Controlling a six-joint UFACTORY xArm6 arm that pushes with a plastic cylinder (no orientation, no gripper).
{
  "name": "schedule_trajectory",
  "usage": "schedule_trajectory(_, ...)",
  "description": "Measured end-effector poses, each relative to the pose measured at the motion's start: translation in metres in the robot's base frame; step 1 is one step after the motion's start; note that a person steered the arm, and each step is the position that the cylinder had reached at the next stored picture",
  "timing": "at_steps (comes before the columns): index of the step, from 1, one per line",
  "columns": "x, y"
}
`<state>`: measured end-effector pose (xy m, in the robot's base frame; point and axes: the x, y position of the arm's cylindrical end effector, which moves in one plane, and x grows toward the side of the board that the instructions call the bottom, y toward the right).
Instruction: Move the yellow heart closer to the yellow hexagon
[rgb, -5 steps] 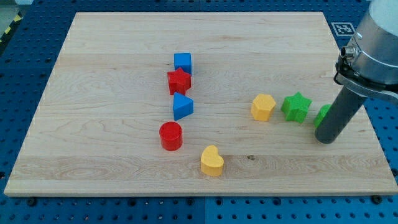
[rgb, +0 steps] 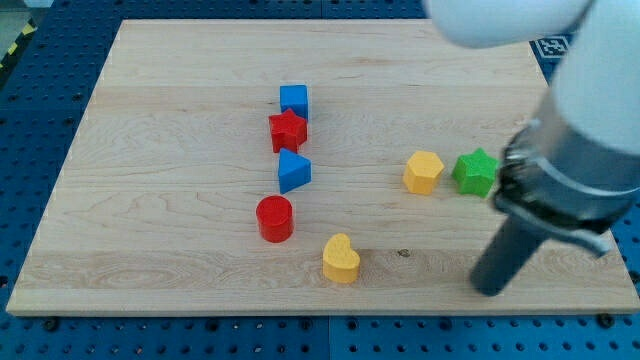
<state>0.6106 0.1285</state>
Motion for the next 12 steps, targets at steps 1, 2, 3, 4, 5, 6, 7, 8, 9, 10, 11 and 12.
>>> schedule_trajectory(1,0.008,-0.03)
schedule_trajectory(2,0.008,-0.066)
schedule_trajectory(3,0.008,-0.142)
schedule_trajectory(4,0.002,-0.149)
schedule_trajectory(5,-0.009,-0.139)
schedule_trajectory(6,-0.002,-0.127)
schedule_trajectory(7,-0.016,-0.122)
schedule_trajectory(8,-0.027,-0.129)
schedule_trajectory(9,-0.03,-0.129)
schedule_trajectory(10,-0.03,-0.123)
schedule_trajectory(11,-0.033,-0.11)
schedule_trajectory(12,-0.034,-0.089)
